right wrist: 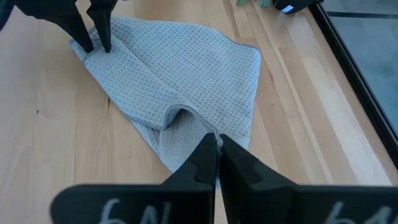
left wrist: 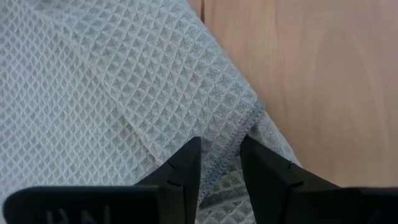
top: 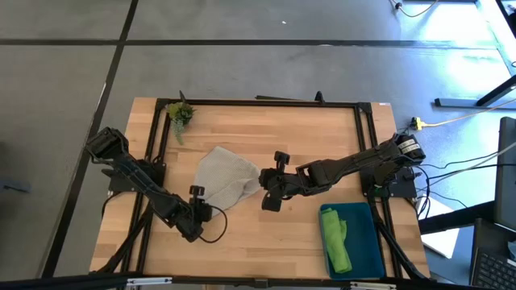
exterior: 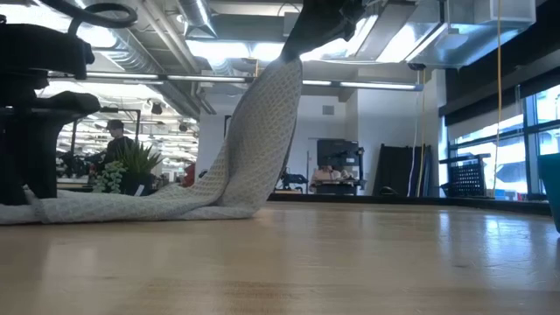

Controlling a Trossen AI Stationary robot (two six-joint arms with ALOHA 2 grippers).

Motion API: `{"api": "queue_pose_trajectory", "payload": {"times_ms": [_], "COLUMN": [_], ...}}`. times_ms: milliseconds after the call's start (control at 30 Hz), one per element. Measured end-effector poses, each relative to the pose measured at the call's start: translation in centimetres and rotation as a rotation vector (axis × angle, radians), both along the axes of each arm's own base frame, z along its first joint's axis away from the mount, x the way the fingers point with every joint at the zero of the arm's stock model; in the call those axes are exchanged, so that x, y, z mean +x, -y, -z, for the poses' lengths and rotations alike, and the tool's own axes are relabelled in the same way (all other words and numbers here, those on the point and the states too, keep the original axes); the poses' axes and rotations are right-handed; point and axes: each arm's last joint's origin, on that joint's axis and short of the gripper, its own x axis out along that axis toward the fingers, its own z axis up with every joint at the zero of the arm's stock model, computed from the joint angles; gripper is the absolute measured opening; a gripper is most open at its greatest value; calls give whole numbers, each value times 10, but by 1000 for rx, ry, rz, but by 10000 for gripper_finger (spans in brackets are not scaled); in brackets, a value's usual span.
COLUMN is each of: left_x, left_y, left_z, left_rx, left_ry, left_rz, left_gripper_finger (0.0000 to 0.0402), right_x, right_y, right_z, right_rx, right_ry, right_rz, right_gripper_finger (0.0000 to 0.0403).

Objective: Roll microfiber towels into tight, uniform cylinder then place into a basket
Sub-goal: Roll the gray microfiber cloth

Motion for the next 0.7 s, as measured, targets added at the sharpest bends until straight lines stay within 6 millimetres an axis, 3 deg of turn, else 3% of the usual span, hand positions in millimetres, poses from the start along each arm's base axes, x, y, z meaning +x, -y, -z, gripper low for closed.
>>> {"api": "queue_pose_trajectory", "payload": {"times_ms": [433,533,700], "left_x": [0,1,2], "left_y": [0,0,-2], "left_z": [-3,-13,-46], "left_rx": [-23,-37,25], "left_ry": [20,49,93], "left_rz": [-44,-48,-61], "left_gripper_finger": [5,5,2], "right_x": [0,0,0], "right_y": [0,0,0], "right_z": [0,0,0], "right_rx": [0,0,-2], "right_ry": [0,-1,-2], "right_rz": [0,0,0], "right_gripper_finger": [10,10,10]}}
